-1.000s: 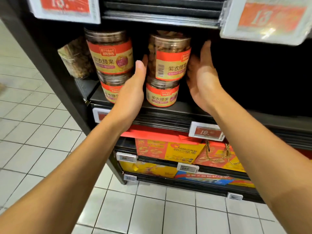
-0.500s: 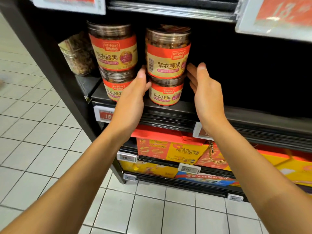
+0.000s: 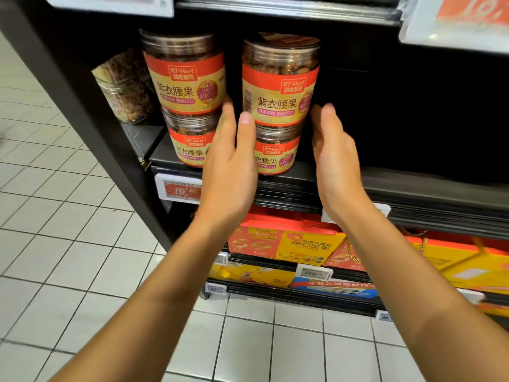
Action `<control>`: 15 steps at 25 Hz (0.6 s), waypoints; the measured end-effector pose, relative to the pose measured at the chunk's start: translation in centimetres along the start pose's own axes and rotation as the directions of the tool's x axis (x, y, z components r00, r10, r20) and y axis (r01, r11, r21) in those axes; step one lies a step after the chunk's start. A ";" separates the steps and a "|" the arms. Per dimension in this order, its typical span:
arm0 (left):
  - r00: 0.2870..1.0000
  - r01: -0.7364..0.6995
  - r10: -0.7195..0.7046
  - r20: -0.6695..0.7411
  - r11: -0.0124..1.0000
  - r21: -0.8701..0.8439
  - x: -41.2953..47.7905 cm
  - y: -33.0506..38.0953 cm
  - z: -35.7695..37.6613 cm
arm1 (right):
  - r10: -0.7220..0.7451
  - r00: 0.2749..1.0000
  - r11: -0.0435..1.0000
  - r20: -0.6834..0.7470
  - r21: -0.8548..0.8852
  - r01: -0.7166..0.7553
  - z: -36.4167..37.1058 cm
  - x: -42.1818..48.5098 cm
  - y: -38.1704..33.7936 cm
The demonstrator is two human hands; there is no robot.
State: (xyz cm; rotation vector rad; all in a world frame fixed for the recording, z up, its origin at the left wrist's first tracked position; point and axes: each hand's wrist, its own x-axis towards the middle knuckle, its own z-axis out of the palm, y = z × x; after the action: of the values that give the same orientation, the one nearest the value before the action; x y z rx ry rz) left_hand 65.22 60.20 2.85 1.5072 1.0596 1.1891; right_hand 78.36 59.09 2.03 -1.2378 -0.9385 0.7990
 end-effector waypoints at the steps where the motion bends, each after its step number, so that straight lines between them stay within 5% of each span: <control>1: 1.000 -0.016 0.016 -0.025 0.999 -0.031 -0.6 -0.1 0.2 | -0.017 1.000 0.999 -0.001 0.038 0.017 -0.2 -0.2 0.1; 8: 1.000 0.012 -0.013 -0.027 0.999 -0.038 -0.7 0.0 -0.2 | 0.019 0.995 1.000 0.099 0.019 -0.021 0.0 -0.3 0.1; 15: 0.900 0.361 -0.398 -0.180 0.909 -0.208 -7.0 6.7 -5.2 | 0.231 0.970 0.956 0.082 -0.205 -0.210 -2.1 -6.5 -3.7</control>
State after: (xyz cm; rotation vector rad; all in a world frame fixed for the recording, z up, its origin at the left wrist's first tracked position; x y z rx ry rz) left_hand 59.52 52.74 8.56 0.9927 1.2964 1.1458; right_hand 77.64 51.80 4.61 -1.5028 -0.9931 0.9735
